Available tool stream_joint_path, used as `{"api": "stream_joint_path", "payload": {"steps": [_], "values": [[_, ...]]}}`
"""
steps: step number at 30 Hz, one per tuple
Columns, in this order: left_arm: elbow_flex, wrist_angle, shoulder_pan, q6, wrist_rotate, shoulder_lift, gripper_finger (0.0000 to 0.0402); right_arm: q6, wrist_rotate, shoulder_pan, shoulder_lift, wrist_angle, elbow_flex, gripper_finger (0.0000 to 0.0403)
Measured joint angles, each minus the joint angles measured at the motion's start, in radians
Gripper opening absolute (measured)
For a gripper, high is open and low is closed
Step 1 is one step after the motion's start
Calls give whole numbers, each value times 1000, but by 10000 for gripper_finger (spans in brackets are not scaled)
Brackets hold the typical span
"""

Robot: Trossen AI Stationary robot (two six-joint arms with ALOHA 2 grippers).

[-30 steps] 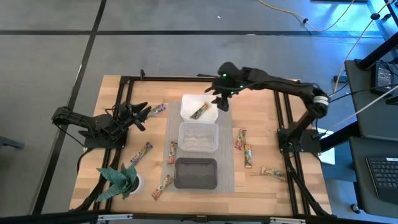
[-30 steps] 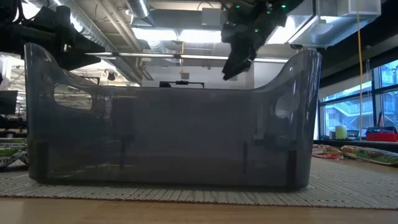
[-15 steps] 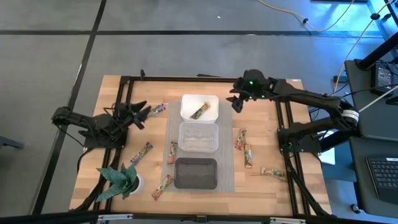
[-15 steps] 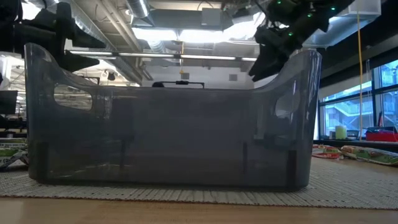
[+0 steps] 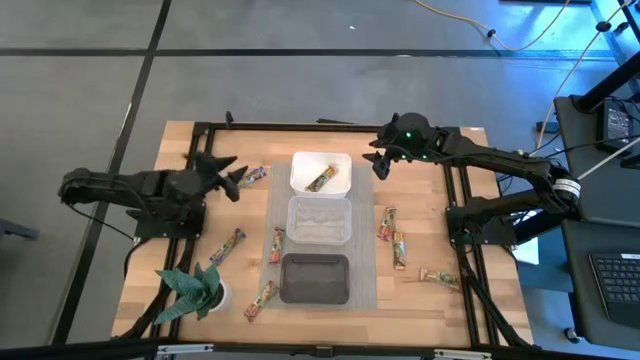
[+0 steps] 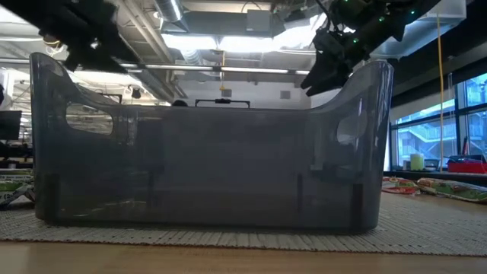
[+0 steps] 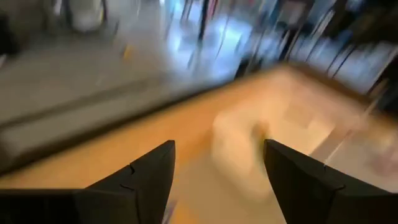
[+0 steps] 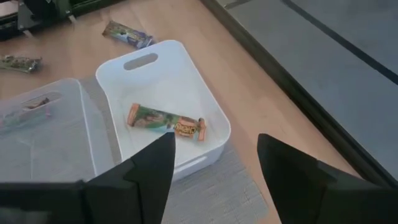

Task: Pick and place Granola Bars by type
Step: Put the top blue granola bar into the transparent bin

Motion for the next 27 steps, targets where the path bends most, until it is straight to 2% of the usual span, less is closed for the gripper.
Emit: {"api": "stream_joint_path", "payload": {"steps": [4,8,13,16,20,27], "values": [[135,-298,121,-137,166,216,238,0,0,0,0,5,0,231],[202,-449,264,-183,357,409,235,0,0,0,0,5,0,231],[207,-446,407,-84,494,608,228,0,-1,0,0,4,0,231],[208,-427,472,-23,518,697,228,3,-1,0,0,4,0,231],[208,-406,540,52,521,775,230,28,-1,0,0,3,0,231],[208,-266,617,198,596,861,224,29,-1,0,0,2,0,231]]}}
